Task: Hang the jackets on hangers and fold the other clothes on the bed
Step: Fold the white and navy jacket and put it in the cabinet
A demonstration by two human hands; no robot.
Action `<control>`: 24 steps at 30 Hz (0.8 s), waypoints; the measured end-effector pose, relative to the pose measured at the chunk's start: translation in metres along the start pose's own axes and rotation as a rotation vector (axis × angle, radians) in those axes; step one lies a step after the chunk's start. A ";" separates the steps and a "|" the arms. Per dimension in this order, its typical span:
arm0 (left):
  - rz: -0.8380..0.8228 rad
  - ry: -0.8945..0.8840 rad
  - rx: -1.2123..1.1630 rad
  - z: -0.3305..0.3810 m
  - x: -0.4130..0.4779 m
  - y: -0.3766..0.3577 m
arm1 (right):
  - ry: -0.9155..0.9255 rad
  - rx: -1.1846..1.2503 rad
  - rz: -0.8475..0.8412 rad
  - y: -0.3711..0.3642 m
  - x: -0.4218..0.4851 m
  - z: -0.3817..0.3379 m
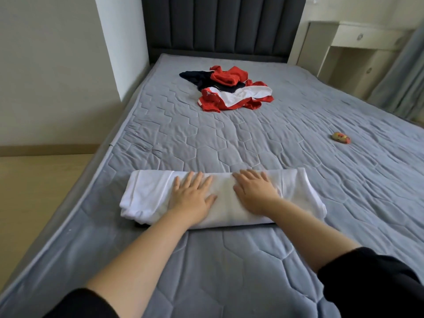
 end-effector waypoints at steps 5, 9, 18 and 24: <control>0.045 0.006 0.037 -0.009 0.003 0.000 | -0.121 -0.005 -0.084 -0.030 0.002 0.038; 0.033 0.013 0.030 -0.012 -0.001 -0.003 | -0.344 0.062 -0.126 -0.040 -0.010 0.091; 0.023 -0.005 0.040 -0.012 -0.002 -0.005 | -0.765 0.660 -0.160 -0.044 -0.025 0.145; 0.088 -0.020 0.049 -0.014 -0.007 -0.001 | -0.837 0.480 -0.005 -0.050 -0.039 0.141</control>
Point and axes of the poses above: each hand's wrist, its own x-axis towards the middle knuckle, its own y-axis out of the back of the hand, z = x × y, the point moved 6 cm from there along x, towards the middle knuckle, and after that the axes turned 11 degrees about -x, right-handed, at the moved point
